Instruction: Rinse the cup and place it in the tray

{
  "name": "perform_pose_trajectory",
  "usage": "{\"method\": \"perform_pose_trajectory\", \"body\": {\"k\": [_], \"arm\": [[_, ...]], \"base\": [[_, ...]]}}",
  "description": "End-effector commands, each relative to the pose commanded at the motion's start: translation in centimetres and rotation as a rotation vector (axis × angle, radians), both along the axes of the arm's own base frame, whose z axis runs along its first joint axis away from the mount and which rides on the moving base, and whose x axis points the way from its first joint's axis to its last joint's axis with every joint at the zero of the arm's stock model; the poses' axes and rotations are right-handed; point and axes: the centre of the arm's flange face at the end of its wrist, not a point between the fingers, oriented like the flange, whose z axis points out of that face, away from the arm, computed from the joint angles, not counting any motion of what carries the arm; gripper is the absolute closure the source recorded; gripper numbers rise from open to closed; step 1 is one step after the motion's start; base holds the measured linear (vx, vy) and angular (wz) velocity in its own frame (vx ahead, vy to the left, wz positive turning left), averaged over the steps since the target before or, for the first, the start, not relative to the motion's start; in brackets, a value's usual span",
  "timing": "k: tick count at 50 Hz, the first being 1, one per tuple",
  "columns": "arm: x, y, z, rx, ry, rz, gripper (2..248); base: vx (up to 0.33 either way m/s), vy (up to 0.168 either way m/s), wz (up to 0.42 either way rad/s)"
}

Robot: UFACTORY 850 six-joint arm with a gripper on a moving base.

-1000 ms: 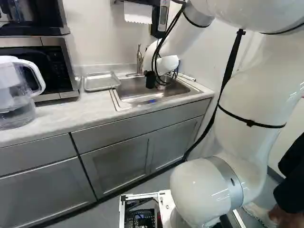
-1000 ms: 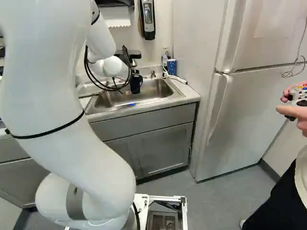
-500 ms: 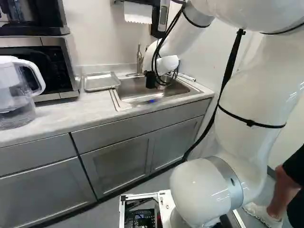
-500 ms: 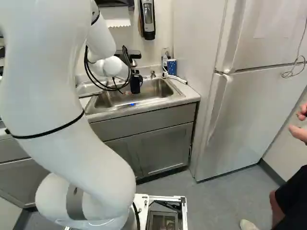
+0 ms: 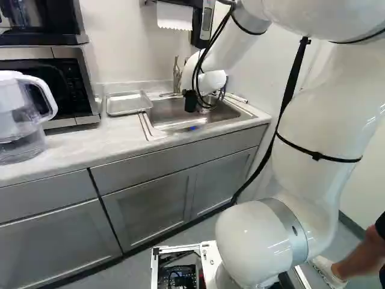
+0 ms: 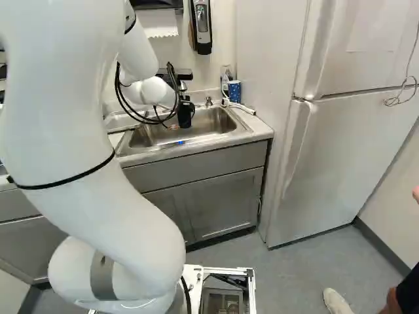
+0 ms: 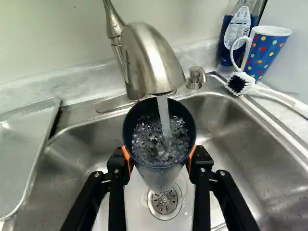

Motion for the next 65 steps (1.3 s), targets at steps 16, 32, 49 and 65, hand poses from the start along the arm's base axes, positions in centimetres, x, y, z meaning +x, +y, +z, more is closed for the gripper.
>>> {"method": "perform_pose_trajectory", "body": {"k": [16,32,49,65], "arm": [[0.0,0.4,0.0,0.0,0.0,0.008,126],[-0.4,2.7,0.0,0.0,0.0,0.051,126],[-1.2,5.3,0.0,0.0,0.0,0.103,126],[-2.1,7.7,0.7,0.003,-0.013,0.153,126]], "base": [[0.0,0.0,0.0],[0.0,0.0,0.0],[0.0,0.0,0.0],[0.0,0.0,0.0]]}}
